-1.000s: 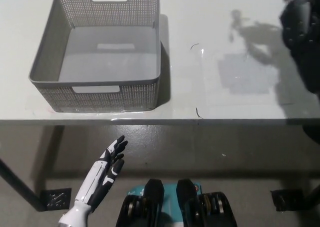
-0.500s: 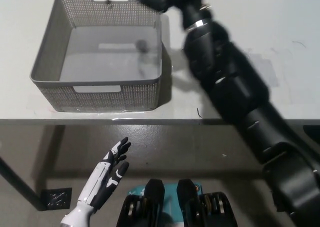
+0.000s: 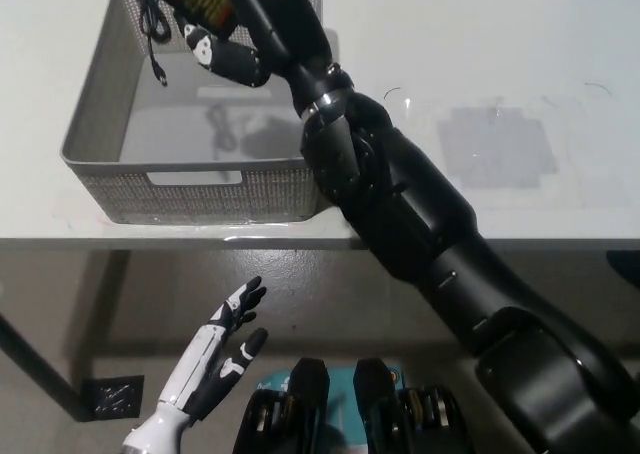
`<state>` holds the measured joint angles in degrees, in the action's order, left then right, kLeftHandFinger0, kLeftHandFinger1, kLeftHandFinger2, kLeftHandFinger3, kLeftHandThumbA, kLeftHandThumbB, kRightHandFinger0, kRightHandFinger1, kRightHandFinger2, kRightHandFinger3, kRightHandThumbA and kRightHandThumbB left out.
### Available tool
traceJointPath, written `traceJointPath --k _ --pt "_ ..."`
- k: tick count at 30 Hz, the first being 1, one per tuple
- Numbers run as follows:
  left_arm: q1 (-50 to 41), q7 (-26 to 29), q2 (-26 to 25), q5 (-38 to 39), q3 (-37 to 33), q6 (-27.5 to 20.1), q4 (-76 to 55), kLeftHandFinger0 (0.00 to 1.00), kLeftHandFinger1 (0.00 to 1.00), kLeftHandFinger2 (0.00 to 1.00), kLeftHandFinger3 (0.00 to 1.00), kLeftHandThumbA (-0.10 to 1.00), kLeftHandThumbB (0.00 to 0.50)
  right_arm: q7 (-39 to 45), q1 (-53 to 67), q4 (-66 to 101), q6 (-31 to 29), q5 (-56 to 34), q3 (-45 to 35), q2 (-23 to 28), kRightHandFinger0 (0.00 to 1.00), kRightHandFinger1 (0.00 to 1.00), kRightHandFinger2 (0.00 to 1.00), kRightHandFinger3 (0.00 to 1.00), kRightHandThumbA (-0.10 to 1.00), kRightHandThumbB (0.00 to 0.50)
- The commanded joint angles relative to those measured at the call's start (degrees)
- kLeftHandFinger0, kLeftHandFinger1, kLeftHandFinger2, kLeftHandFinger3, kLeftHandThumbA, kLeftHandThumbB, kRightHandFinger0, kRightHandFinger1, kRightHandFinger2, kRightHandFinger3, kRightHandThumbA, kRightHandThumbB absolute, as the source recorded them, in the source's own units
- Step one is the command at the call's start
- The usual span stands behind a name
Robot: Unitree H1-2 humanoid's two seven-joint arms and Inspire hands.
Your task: Use the right hand to pick up a black power cord and place it into a container on the left hand side
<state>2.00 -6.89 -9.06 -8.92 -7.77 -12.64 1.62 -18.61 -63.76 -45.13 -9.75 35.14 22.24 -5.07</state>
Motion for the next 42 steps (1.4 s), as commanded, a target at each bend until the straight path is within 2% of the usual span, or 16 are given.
traceJointPath --k 1,2,3,4,5,7,11,17,21,24,29,32,37,38,41,42 --pt "1.68 -1.44 -1.02 0.67 -0.3 -1.18 -0.99 1.0 1.0 1.0 1.0 0.89 0.237 9.52 -0.98 3.96 1.32 -4.56 -1.15 1.68 0.47 0.72 0.99 1.0 0.57 0.364" --pt "1.76 -1.5 -0.97 0.76 -0.36 -1.3 -0.83 1.0 1.0 1.0 1.0 0.89 0.235 10.9 -0.71 4.59 1.58 -5.09 -1.21 1.99 0.5 0.73 1.0 1.0 0.61 0.401" --pt "1.9 -1.36 -0.98 0.37 -0.47 -1.67 -0.63 1.0 1.0 1.0 1.0 0.89 0.234 13.75 -0.32 5.08 1.92 -5.89 -0.96 2.71 0.97 1.0 1.0 1.0 0.76 0.494" --pt "2.05 -1.39 -1.0 0.19 -0.59 -1.71 -0.61 1.0 1.0 1.0 1.0 0.88 0.235 15.8 0.02 5.43 2.57 -6.4 -0.94 3.3 1.0 1.0 1.0 1.0 0.84 0.5" --pt "2.23 -1.41 -0.98 0.09 -0.68 -1.62 -0.63 1.0 1.0 1.0 1.0 0.88 0.235 16.63 0.18 5.57 2.87 -6.36 -0.84 3.75 1.0 1.0 1.0 1.0 0.85 0.5" --pt "2.74 -1.18 -1.01 -0.44 -0.82 -1.85 -0.36 1.0 1.0 1.0 1.0 0.87 0.228 17.98 0.35 5.5 3.04 -6.44 -0.72 4.65 1.0 1.0 1.0 1.0 1.0 0.5" --pt "3.07 -1.26 -1.31 -1.04 -1.18 -2.15 -0.33 1.0 1.0 1.0 1.0 0.85 0.23 18.82 0.85 6.38 3.4 -6.48 -0.9 5.43 1.0 1.0 1.0 1.0 1.0 0.488" --pt "3.36 -1.7 -1.69 -0.99 -1.58 -2.46 0.02 1.0 1.0 1.0 1.0 0.84 0.247 19.47 1.09 7.49 3.79 -6.29 -1.08 6.3 1.0 1.0 1.0 1.0 1.0 0.5" --pt "3.42 -1.86 -1.67 -1.18 -1.76 -1.84 -0.18 1.0 1.0 1.0 1.0 0.83 0.26 18.35 2.15 9.62 2.48 -7.45 -2.75 6.8 1.0 1.0 1.0 1.0 1.0 0.435" --pt "3.48 -1.96 -1.72 -1.18 -1.71 -2.24 -0.08 1.0 1.0 1.0 1.0 0.81 0.244 19.44 3.62 15.02 2.97 -9.98 -5.67 7.8 1.0 1.0 1.0 1.0 1.0 0.383" --pt "3.54 -2.13 -2.04 -1.12 -1.33 -2.19 -0.39 1.0 1.0 1.0 1.0 0.79 0.235 21.98 7.09 26.68 6.6 -17.79 -12.77 8.62 1.0 1.0 1.0 1.0 1.0 0.396" --pt "3.73 -2.11 -2.04 -0.68 -1.0 -1.98 -0.37 1.0 1.0 1.0 1.0 0.81 0.233 24.01 8.73 32.96 8.65 -23.76 -16.89 8.49 1.0 1.0 1.0 1.0 1.0 0.433" --pt "3.8 -1.96 -2.06 -0.45 -0.79 -3.01 -0.14 1.0 1.0 1.0 1.0 0.88 0.242 25.04 14.32 45.78 12.07 -29.11 -20.43 7.81 1.0 1.0 1.0 1.0 1.0 0.432" --pt "3.96 -1.95 -2.01 -0.06 -0.66 -3.38 0.13 1.0 1.0 1.0 1.0 0.89 0.238 25.56 16.39 48.73 13.11 -30.61 -20.66 7.53 1.0 1.0 1.0 1.0 1.0 0.407" --pt "4.02 -2.21 -2.12 0.16 -0.63 -3.23 -0.04 1.0 1.0 1.0 1.0 0.95 0.241 26.35 22.14 53.92 13.55 -33.27 -20.51 6.89 1.0 1.0 1.0 1.0 1.0 0.461" --pt "4.07 -2.4 -2.17 0.45 -0.63 -3.23 -0.06 1.0 1.0 1.0 1.0 0.96 0.248 26.35 24.11 55.51 13.39 -33.39 -20.21 6.92 1.0 1.0 1.0 1.0 1.0 0.43"
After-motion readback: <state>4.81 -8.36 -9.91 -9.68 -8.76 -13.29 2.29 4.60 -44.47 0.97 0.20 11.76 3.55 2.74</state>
